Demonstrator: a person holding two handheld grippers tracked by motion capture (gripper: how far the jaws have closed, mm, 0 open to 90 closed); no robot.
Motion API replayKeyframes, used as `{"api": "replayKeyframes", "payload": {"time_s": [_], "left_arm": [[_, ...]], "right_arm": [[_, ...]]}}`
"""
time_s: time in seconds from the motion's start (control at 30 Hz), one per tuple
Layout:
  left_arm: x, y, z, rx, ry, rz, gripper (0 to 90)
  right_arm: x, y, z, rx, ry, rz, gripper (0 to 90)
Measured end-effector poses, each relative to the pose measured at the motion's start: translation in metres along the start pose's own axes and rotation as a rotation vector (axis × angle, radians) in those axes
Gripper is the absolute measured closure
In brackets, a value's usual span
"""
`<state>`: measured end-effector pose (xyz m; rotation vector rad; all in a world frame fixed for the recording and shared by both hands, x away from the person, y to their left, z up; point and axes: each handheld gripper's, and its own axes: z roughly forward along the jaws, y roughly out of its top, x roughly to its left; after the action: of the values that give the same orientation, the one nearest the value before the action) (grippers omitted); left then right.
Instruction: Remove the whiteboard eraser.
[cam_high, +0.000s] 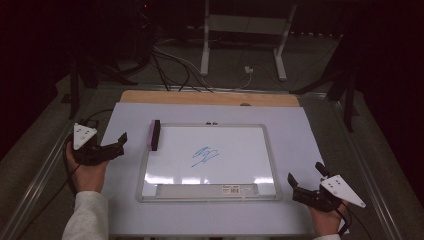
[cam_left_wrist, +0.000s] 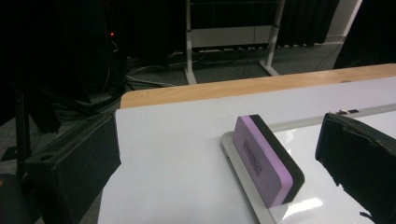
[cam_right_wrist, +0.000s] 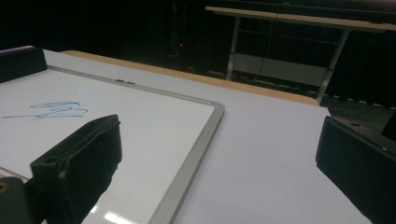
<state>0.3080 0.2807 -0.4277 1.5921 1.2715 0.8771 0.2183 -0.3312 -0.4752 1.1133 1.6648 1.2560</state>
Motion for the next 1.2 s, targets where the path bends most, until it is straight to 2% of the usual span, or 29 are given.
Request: {"api": "replayKeyframes", "payload": {"time_s": [0.47, 1.2], "left_arm": [[-0.006, 0.005, 0.026, 0.033, -0.013, 0.011, 0.6], [-0.009, -0.001, 0.060, 0.103, -0.034, -0.030, 0.7]], "right_arm": [[0.000, 0.000, 0.001, 0.007, -0.002, 0.001, 0.9], [0.001, -0.001, 0.003, 0.018, 0.010, -0.002, 0.9]]}}
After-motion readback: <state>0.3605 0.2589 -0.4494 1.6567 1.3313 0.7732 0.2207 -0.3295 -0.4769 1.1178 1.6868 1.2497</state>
